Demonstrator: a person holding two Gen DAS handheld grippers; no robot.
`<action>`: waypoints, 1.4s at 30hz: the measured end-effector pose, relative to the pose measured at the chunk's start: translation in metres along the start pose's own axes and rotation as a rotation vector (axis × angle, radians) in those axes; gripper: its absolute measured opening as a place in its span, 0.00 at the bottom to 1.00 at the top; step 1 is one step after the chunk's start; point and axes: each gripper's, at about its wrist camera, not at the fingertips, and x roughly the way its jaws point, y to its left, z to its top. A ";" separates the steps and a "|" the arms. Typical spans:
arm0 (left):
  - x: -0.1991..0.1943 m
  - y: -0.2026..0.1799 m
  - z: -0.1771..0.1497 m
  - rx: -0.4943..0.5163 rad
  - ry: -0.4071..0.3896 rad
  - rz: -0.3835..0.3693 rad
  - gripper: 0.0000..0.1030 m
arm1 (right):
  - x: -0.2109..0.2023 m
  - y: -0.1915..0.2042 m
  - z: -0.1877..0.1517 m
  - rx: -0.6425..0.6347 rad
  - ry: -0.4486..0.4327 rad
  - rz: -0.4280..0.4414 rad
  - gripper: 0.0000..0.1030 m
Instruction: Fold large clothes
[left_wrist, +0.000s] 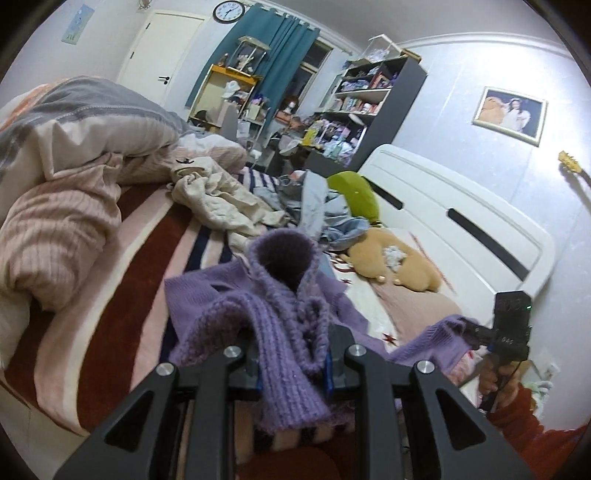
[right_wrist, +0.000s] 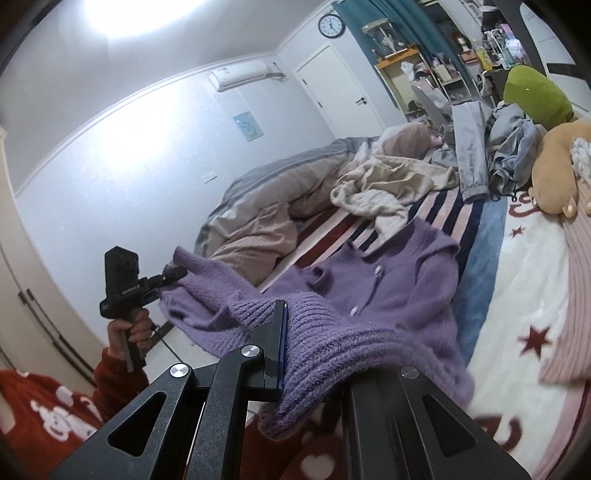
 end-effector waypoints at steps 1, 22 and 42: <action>0.012 0.006 0.008 -0.008 0.005 0.012 0.19 | 0.006 -0.006 0.007 0.003 0.003 -0.009 0.03; 0.271 0.130 0.079 -0.109 0.254 0.153 0.20 | 0.194 -0.197 0.103 0.076 0.250 -0.204 0.03; 0.277 0.141 0.086 -0.079 0.316 0.242 0.72 | 0.201 -0.218 0.118 0.132 0.325 -0.259 0.70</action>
